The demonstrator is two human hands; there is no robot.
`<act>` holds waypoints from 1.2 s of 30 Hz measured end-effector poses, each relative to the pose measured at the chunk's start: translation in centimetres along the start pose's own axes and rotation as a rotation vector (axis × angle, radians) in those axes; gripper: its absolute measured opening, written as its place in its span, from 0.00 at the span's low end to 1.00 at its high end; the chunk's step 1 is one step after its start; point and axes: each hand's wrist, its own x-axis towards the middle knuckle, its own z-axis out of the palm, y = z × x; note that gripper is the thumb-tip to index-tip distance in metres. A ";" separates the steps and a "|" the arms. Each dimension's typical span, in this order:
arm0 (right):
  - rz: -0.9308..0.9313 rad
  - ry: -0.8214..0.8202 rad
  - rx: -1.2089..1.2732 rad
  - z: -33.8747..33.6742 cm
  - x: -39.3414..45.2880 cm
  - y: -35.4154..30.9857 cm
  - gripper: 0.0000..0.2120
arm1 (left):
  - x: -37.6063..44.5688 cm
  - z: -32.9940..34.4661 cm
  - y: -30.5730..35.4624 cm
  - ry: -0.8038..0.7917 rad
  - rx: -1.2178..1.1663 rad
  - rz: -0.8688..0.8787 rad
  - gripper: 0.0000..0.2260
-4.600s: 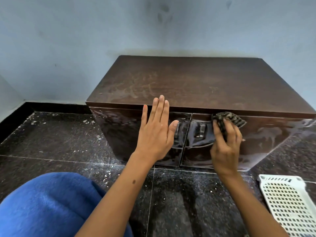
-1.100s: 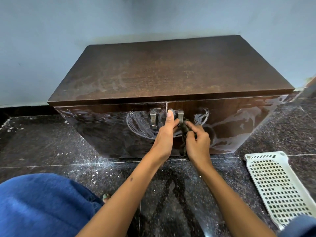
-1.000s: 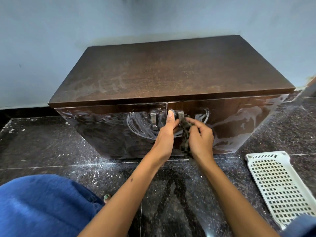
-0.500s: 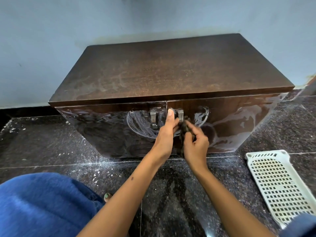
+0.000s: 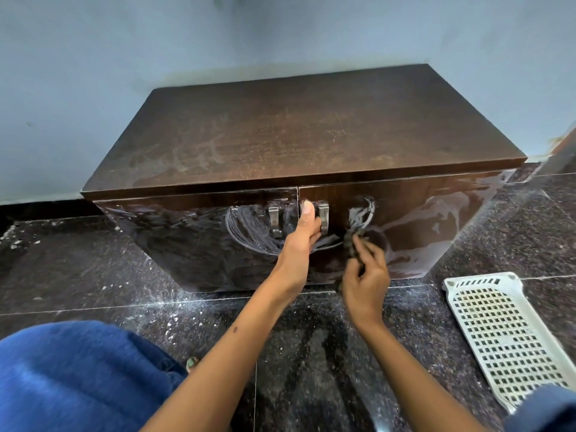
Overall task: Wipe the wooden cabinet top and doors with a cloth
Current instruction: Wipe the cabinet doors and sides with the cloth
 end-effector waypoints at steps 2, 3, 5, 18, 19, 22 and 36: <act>-0.107 0.155 0.060 -0.1 0.8 -0.8 0.21 | 0.2 0.0 -0.1 0.003 0.007 0.001 0.49; -0.208 0.214 0.026 0.0 1.4 -1.3 0.22 | 0.2 0.0 -0.1 0.004 0.009 0.005 0.49; -0.411 0.229 -0.089 0.3 2.3 -2.1 0.22 | 0.2 -0.1 -0.2 0.013 0.011 0.019 0.50; -0.516 0.088 -0.365 1.1 2.3 -0.5 0.26 | 0.3 0.3 -0.2 0.033 0.132 0.004 0.50; -0.537 0.043 -0.391 1.0 1.9 -0.2 0.27 | 0.3 0.3 -0.3 0.040 0.158 0.004 0.49; -0.492 -0.036 -0.431 0.0 0.6 1.1 0.28 | 0.4 0.5 -0.5 0.062 0.228 -0.014 0.41; -0.484 0.008 -0.435 0.1 0.7 -0.5 0.25 | -1.1 -0.8 -0.9 0.114 0.690 0.306 0.23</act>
